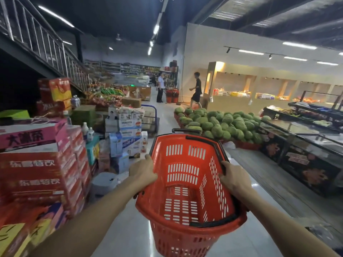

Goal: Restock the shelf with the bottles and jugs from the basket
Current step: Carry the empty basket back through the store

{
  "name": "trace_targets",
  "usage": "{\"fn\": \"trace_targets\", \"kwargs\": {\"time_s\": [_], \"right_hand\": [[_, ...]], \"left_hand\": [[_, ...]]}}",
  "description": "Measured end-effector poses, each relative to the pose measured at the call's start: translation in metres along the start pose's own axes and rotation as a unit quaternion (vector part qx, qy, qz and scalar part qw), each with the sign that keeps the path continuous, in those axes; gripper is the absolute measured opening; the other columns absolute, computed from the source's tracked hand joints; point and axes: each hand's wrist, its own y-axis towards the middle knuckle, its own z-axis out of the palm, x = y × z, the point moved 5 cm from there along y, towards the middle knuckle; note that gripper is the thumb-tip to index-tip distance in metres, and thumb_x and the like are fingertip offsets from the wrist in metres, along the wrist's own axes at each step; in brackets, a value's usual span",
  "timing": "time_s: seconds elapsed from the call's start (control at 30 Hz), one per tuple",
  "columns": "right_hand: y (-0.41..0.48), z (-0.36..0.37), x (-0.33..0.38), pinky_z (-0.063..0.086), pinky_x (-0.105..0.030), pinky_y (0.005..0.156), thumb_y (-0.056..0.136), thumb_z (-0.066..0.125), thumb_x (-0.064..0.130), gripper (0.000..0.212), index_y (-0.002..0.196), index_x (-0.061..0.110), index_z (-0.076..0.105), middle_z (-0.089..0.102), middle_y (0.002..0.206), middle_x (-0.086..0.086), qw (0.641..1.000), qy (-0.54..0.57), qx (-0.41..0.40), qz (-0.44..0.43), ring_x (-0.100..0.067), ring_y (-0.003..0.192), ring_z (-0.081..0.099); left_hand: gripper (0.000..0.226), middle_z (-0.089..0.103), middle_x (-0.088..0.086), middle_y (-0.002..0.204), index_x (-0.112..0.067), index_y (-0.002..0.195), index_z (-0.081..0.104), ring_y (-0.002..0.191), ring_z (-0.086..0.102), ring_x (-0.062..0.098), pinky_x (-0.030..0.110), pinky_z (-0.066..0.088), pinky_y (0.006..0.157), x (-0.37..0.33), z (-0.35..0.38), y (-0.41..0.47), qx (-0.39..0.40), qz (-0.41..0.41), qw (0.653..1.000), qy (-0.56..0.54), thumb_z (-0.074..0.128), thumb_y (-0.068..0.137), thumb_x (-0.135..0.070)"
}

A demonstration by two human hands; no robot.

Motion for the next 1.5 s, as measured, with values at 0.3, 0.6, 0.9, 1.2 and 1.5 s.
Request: {"fn": "trace_targets", "kwargs": {"time_s": [0.3,0.6,0.9,1.2,1.5], "right_hand": [[0.197,0.092,-0.077,0.054,-0.035,0.069,0.094,0.053,0.04,0.042,0.13,0.021,0.059,0.074,0.098,-0.006,1.0,-0.001,0.008,0.026,-0.027,0.083,0.069],[0.421,0.176,-0.181,0.053,-0.037,0.072,0.092,0.052,0.035,0.039,0.127,0.019,0.059,0.072,0.098,-0.01,0.997,0.002,0.046,0.056,-0.033,0.089,0.069],[0.62,0.253,-0.214,0.056,-0.04,0.073,0.096,0.048,0.04,0.036,0.124,0.021,0.058,0.072,0.095,-0.007,0.997,0.003,0.058,0.041,-0.03,0.083,0.069],[0.835,0.372,-0.211,0.045,-0.034,0.067,0.098,0.05,0.044,0.044,0.135,0.019,0.051,0.073,0.096,-0.008,0.998,-0.006,0.063,0.029,-0.029,0.083,0.069],[1.012,0.496,-0.228,0.042,-0.032,0.06,0.097,0.048,0.052,0.046,0.13,0.019,0.046,0.06,0.076,0.004,0.994,0.049,0.08,0.054,-0.017,0.06,0.056]], "left_hand": [[0.081,0.064,0.003,0.096,-0.001,0.15,0.026,0.079,0.065,0.021,0.034,0.055,0.066,-0.075,0.088,0.212,0.019,0.013,1.0,0.017,0.065,0.091,-0.04],[0.073,0.067,0.005,0.103,-0.007,0.148,0.031,0.081,0.067,0.022,0.035,0.057,0.065,-0.188,0.167,0.434,0.063,0.023,0.997,0.043,0.062,0.093,-0.045],[0.072,0.064,0.0,0.098,-0.01,0.146,0.03,0.077,0.066,0.015,0.029,0.052,0.059,-0.231,0.24,0.635,0.063,0.004,0.997,0.037,0.059,0.096,-0.053],[0.078,0.067,0.001,0.096,-0.011,0.148,0.027,0.073,0.068,0.018,0.037,0.062,0.067,-0.221,0.342,0.863,0.061,-0.012,0.998,-0.013,0.061,0.092,-0.055],[0.075,0.068,0.005,0.106,-0.011,0.149,0.026,0.077,0.068,0.022,0.035,0.059,0.066,-0.222,0.42,1.042,0.074,-0.028,0.997,-0.015,0.057,0.095,-0.053]]}}
